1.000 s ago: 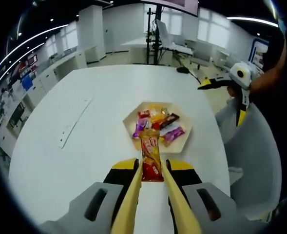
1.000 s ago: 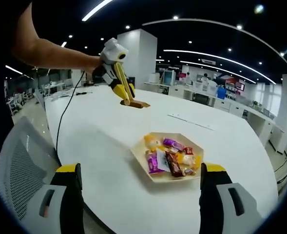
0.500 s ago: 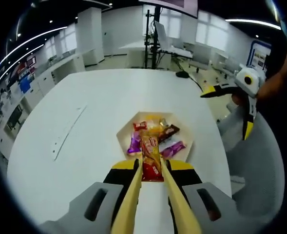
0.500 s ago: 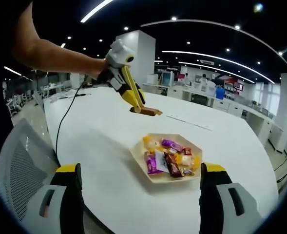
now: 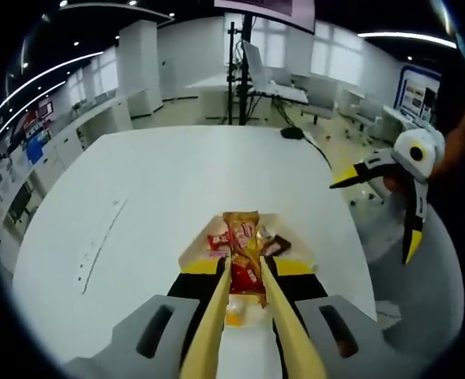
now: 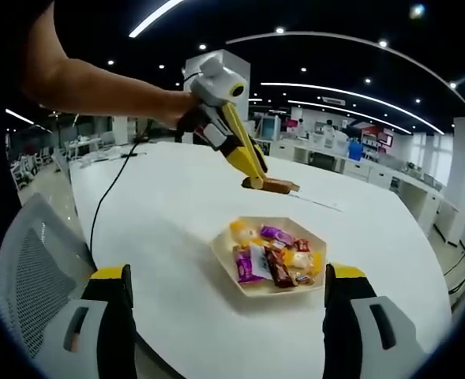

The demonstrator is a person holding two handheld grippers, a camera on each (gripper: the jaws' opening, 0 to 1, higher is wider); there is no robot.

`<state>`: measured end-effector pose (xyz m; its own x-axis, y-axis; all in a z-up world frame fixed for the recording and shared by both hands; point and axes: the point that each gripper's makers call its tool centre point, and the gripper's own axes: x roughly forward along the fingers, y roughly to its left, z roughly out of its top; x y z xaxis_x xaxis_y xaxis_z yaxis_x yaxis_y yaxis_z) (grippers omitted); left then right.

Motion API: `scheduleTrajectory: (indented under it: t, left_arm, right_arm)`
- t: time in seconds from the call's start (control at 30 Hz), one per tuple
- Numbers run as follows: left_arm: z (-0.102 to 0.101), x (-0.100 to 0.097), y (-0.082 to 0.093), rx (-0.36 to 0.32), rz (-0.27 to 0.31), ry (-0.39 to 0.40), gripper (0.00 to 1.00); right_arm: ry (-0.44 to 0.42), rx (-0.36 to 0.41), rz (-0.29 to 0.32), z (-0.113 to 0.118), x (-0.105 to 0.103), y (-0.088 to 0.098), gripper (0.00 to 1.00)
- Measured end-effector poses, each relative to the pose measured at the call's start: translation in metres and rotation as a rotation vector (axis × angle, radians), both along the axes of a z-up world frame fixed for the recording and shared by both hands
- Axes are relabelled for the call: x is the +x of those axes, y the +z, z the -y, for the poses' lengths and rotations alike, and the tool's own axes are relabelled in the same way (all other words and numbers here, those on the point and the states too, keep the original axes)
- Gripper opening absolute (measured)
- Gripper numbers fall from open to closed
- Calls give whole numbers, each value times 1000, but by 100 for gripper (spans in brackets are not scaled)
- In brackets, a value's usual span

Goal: Place the target food into the container with the food tongs after gripping and lifting it, then release it inside without dropping or visibly crushing the food.

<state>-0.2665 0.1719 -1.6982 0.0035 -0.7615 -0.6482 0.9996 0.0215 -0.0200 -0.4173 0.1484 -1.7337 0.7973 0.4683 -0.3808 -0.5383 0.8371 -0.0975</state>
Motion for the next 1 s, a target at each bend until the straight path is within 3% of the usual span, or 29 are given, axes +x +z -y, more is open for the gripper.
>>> scheduleTrajectory:
  t: [0.3,0.7,0.8,0.9,1.0]
  left_arm:
    - [19,0,6,-6,14,-16,19]
    - [20,0,6,-14,24,-20,21]
    - [20,5,-1,-18,79,-22,24]
    - [18,2,-1,-35,56,-17,25]
    - [17,4,-1,-35,68,-13,25]
  right_arm:
    - [-8,5,5,2,1,2,100]
    - [-8,4,5,1,0,2,100]
    - [-8,5,5,1,0,2,100]
    - [-9,5,6,1,1,2,100]
    - [-6,4,4,1,1,2,100]
